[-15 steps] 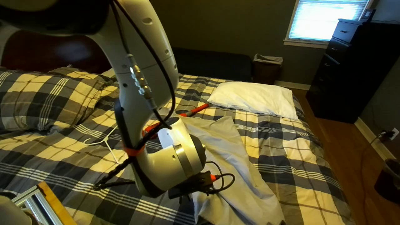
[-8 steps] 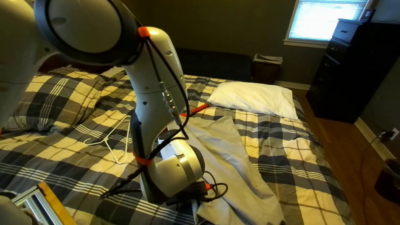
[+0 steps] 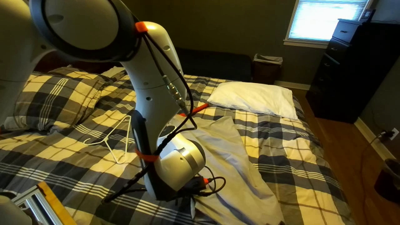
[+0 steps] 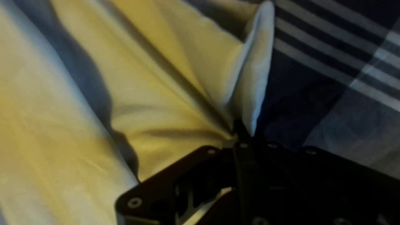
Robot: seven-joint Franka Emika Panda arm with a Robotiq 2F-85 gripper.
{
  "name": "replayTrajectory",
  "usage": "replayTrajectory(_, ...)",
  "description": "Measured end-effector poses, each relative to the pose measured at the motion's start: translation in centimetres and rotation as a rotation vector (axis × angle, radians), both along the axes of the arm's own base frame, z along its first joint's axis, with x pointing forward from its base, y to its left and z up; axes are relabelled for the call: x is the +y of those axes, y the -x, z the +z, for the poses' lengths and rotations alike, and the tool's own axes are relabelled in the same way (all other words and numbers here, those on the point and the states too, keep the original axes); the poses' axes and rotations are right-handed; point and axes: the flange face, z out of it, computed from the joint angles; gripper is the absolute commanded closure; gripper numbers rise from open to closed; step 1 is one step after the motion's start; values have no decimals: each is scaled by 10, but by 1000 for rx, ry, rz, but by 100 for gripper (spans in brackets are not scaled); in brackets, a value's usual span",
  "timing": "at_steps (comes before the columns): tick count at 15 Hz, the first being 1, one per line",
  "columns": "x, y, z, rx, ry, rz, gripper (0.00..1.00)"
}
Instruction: Arrange the cloth
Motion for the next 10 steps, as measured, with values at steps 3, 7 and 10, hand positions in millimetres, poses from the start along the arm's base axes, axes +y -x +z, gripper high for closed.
replayTrajectory(3,27,20,5,29,-108,58,99)
replayTrajectory(7,77,78,15,124,-272,196,99)
replayTrajectory(10,111,123,30,188,-389,320,99)
